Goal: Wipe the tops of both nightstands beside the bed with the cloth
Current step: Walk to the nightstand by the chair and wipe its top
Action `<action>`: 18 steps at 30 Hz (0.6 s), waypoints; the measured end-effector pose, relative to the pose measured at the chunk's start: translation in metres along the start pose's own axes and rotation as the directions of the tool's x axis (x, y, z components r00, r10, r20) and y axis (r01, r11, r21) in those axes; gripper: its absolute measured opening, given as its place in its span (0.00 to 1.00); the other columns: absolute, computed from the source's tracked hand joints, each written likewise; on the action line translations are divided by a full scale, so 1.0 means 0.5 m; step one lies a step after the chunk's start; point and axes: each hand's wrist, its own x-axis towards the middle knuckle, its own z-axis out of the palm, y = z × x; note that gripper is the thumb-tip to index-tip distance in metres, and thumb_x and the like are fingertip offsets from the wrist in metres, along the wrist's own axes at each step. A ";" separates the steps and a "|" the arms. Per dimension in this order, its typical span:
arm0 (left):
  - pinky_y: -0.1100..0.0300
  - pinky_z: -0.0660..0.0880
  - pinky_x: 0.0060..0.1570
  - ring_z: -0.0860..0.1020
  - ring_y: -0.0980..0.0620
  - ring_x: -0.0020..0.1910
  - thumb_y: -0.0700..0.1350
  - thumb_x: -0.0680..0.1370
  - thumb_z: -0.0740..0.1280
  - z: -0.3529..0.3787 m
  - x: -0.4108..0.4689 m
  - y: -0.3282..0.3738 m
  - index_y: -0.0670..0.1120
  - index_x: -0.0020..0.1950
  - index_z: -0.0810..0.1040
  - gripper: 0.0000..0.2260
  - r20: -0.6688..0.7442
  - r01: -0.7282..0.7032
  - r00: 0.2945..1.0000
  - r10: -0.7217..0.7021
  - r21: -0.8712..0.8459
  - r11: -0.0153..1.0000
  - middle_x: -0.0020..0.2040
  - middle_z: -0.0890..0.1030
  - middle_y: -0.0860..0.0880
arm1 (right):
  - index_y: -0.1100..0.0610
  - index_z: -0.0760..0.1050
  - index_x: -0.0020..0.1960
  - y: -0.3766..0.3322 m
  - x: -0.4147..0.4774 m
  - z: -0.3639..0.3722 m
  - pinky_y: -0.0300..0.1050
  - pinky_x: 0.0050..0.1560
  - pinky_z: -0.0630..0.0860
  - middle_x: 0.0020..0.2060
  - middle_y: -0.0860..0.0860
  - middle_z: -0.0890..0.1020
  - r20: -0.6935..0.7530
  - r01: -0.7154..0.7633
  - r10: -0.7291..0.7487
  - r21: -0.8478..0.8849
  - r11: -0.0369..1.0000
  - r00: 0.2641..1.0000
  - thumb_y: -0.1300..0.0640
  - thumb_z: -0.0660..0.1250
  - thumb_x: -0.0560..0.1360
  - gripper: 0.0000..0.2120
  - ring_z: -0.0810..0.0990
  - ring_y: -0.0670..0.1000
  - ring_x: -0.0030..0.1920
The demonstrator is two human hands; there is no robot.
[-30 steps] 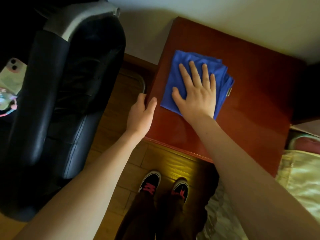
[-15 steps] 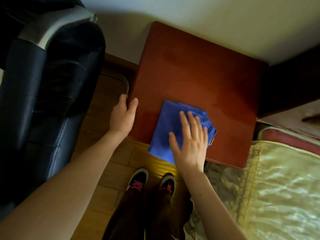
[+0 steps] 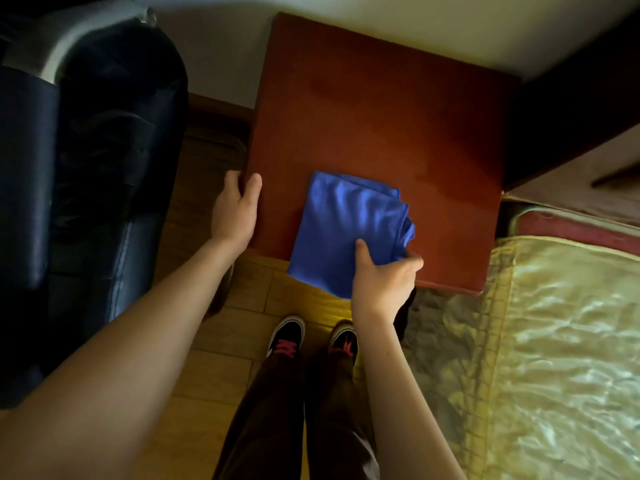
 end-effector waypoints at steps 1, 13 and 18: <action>0.63 0.71 0.38 0.75 0.60 0.45 0.65 0.78 0.53 0.001 -0.001 -0.002 0.51 0.67 0.67 0.25 0.001 0.010 1.000 -0.010 0.000 1.000 0.51 0.75 0.56 | 0.62 0.68 0.56 -0.002 0.007 -0.004 0.43 0.42 0.69 0.44 0.49 0.74 0.014 -0.065 0.064 0.040 0.997 0.998 0.46 0.76 0.66 0.29 0.75 0.54 0.44; 0.59 0.69 0.51 0.74 0.46 0.55 0.51 0.81 0.58 -0.093 -0.160 0.127 0.44 0.70 0.67 0.20 -0.039 -0.051 0.997 0.070 0.367 0.929 0.66 0.66 0.41 | 0.52 0.77 0.40 -0.109 -0.044 -0.158 0.36 0.26 0.76 0.35 0.45 0.83 0.413 -0.143 -0.005 0.327 0.934 0.911 0.51 0.76 0.68 0.09 0.83 0.42 0.30; 0.58 0.71 0.52 0.75 0.52 0.53 0.52 0.82 0.55 -0.203 -0.362 0.307 0.45 0.66 0.72 0.18 0.066 -0.215 0.977 0.204 0.296 0.931 0.62 0.73 0.44 | 0.51 0.76 0.41 -0.207 -0.143 -0.383 0.38 0.33 0.75 0.39 0.45 0.82 0.387 -0.008 -0.120 0.314 0.950 0.914 0.51 0.74 0.71 0.08 0.81 0.45 0.38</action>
